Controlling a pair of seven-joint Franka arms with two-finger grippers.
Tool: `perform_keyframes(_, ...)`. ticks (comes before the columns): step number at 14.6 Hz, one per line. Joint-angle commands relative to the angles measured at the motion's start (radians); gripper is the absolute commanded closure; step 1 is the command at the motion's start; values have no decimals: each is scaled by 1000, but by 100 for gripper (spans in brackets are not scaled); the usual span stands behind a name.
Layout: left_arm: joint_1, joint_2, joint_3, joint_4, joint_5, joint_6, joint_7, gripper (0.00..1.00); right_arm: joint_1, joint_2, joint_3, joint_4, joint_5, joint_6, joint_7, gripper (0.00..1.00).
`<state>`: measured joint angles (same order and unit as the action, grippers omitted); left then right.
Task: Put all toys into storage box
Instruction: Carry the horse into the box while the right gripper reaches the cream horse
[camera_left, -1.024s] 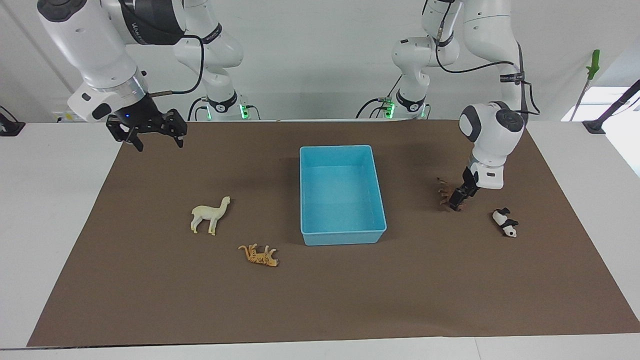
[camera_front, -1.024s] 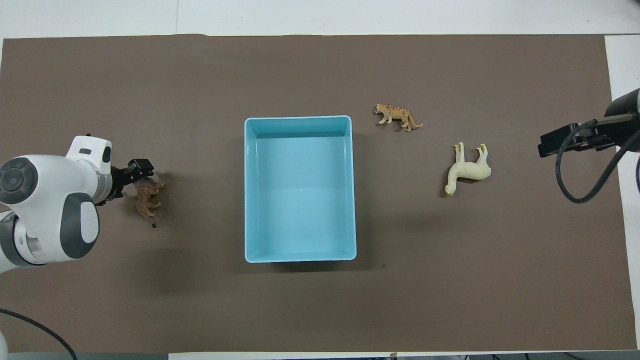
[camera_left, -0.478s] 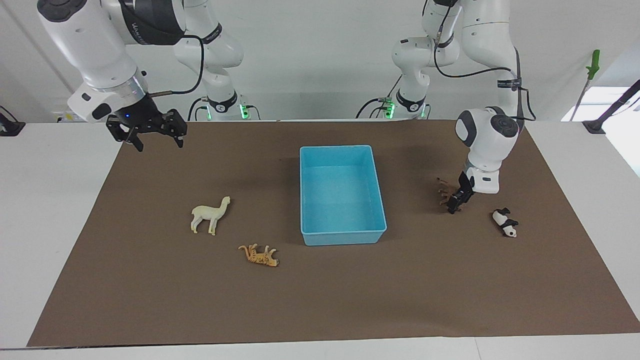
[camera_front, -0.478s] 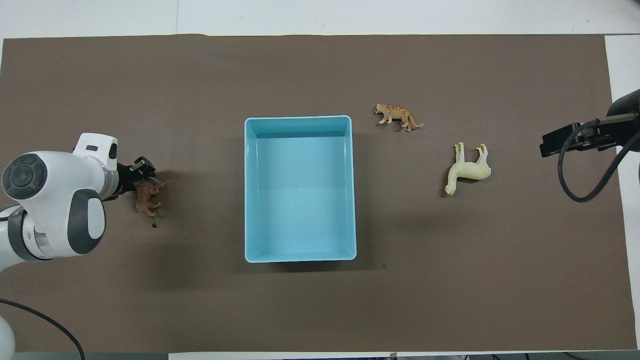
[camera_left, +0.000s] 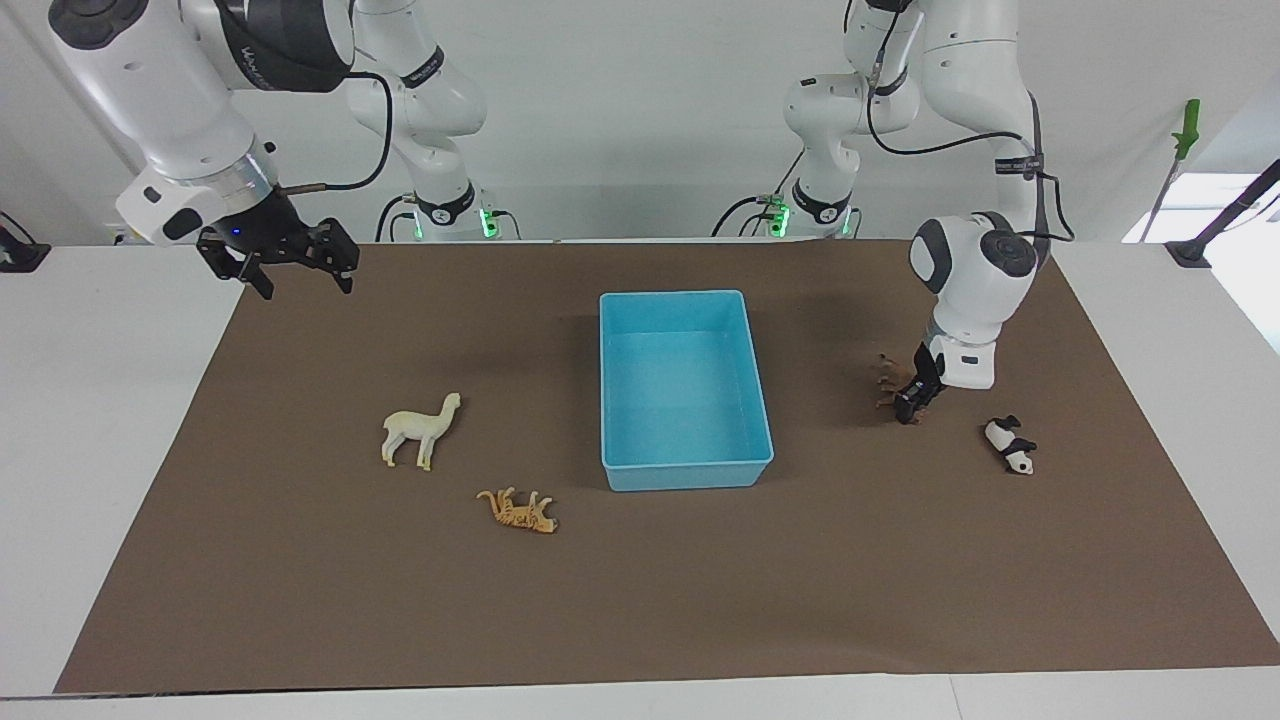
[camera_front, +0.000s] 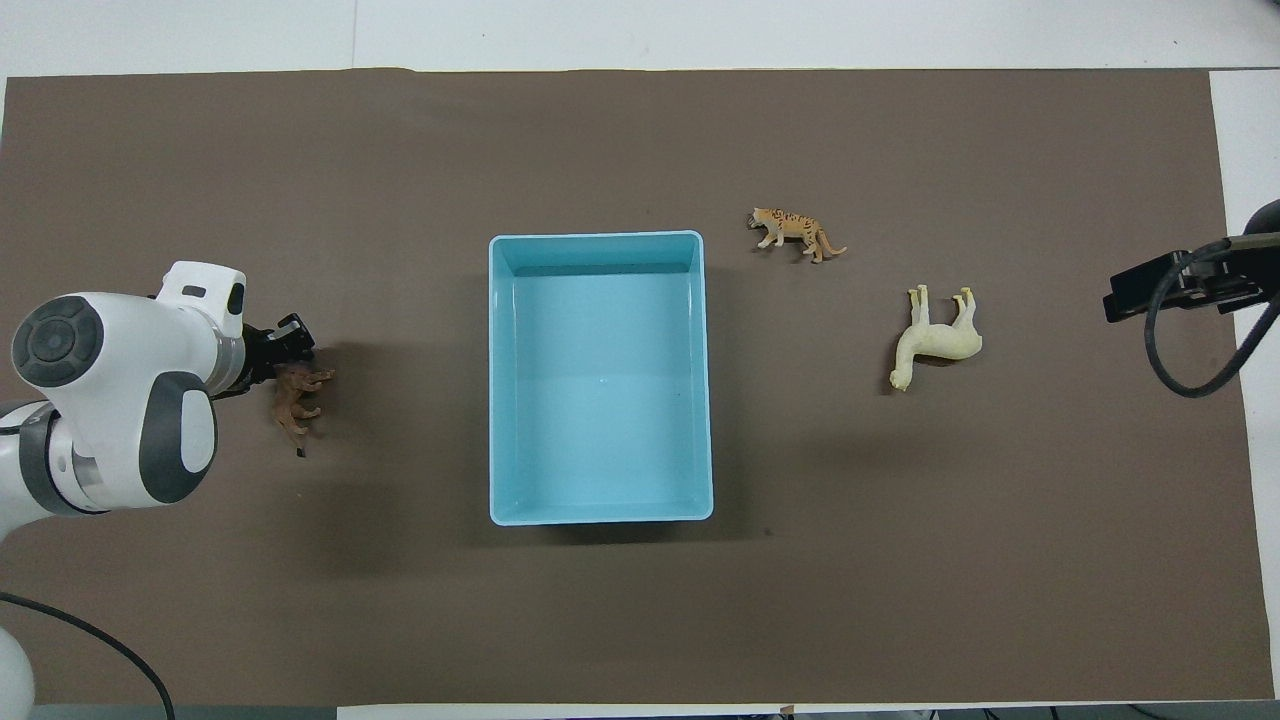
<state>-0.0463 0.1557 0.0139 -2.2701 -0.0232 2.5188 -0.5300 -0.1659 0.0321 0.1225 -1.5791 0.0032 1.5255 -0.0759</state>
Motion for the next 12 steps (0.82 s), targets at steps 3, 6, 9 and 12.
perform_keyframes(3, -9, 31, 8, 159, 11, -159, -11, 100, -23, -43, 8, -111, 1, 123, -42, 0)
perform_keyframes(6, -15, 67, 4, 379, -4, -381, -36, 100, 20, 43, 9, -124, 1, 240, 16, 0)
perform_keyframes(9, -62, 90, -2, 515, -73, -483, -196, 100, 49, 144, 9, -127, 0, 369, 68, 0)
perform_keyframes(12, -163, 96, -2, 558, -109, -468, -413, 100, 49, 196, 8, -172, -2, 435, 87, 0)
